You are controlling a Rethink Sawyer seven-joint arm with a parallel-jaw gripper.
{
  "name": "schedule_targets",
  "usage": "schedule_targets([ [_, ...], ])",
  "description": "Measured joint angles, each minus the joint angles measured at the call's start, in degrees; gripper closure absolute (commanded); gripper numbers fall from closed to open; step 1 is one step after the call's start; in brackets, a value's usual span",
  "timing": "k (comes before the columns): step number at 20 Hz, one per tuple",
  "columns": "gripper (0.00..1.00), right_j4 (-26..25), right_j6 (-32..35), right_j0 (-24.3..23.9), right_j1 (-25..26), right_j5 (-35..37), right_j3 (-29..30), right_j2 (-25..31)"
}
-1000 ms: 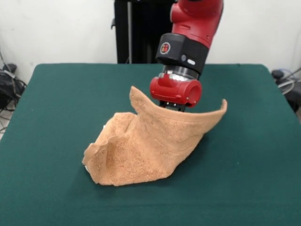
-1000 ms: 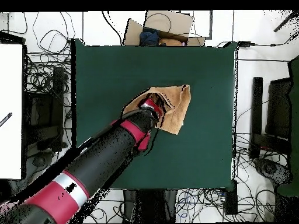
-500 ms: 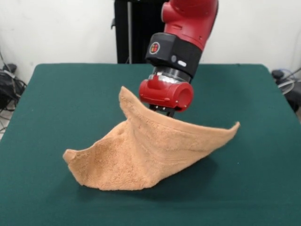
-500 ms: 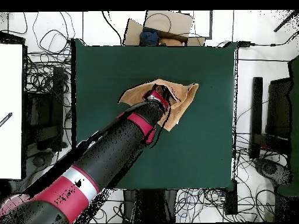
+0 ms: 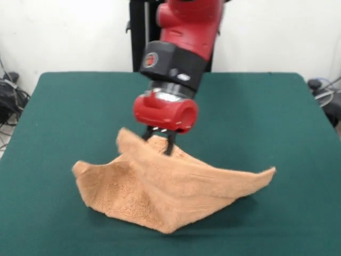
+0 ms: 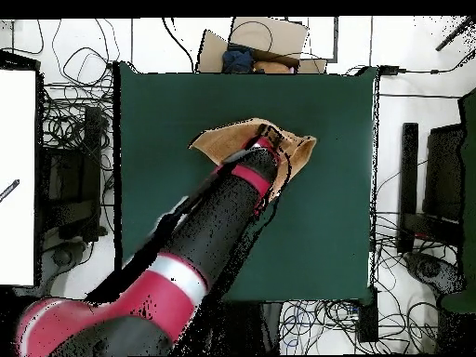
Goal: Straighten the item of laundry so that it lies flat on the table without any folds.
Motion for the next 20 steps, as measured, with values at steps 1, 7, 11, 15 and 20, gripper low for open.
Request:
schedule_targets([
  [1,0.00,-1.5,-0.1,-1.7,-1.1,1.2,0.2,2.3],
  [7,0.00,-5.1,-1.4,-18.8,-5.7,10.0,0.8,17.1],
  [11,0.00,5.6,-1.4,-15.3,-1.0,3.2,0.2,8.4],
  [15,0.00,19.0,-1.4,-7.5,3.9,-10.5,0.3,0.1],
  [20,0.00,18.1,-1.4,-3.7,4.1,-16.5,-1.0,-1.1],
])
